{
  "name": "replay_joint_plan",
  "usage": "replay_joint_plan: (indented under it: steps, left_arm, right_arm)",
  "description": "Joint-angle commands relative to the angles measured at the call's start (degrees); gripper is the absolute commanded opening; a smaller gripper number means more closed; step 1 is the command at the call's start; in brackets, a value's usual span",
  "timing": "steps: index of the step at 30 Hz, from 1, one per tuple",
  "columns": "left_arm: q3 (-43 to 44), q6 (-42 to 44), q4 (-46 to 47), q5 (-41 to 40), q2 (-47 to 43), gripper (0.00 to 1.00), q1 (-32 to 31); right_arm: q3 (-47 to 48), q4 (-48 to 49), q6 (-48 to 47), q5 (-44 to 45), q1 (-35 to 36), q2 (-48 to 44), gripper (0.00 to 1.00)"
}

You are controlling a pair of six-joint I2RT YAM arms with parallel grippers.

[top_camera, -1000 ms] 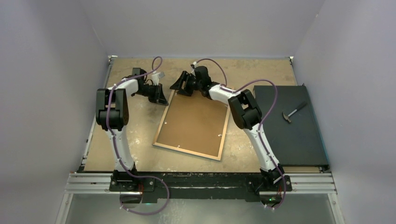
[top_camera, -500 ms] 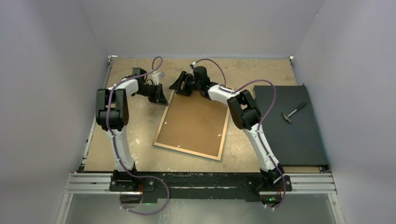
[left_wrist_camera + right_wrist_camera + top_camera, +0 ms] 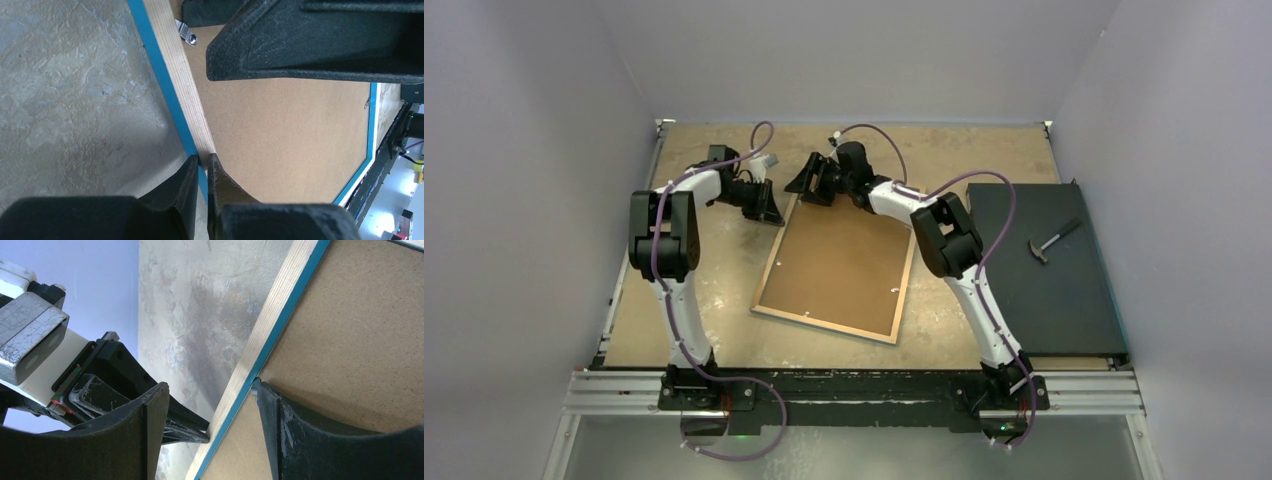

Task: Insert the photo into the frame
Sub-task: Install the photo frame at the center of the board.

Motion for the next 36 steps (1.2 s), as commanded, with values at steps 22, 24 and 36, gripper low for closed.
replay_joint_plan:
  steps: [22, 24, 36]
  left_arm:
    - [-2.0, 2.9, -1.5, -3.2, -1.1, 0.05, -1.4]
    - [-2.0, 2.9, -1.6, -3.2, -1.1, 0.06, -1.3]
    - [-2.0, 2.8, -1.3, -3.0, -1.1, 0.05, -1.3]
  right_arm:
    - [3.4, -9.9, -11.2, -3.3, 0.1, 0.9, 0.67]
    - [4.0, -8.8, -10.4, -4.7, 0.6, 1.7, 0.66]
    - [7.8, -9.2, -10.0, -7.9, 2.5, 4.0, 0.64]
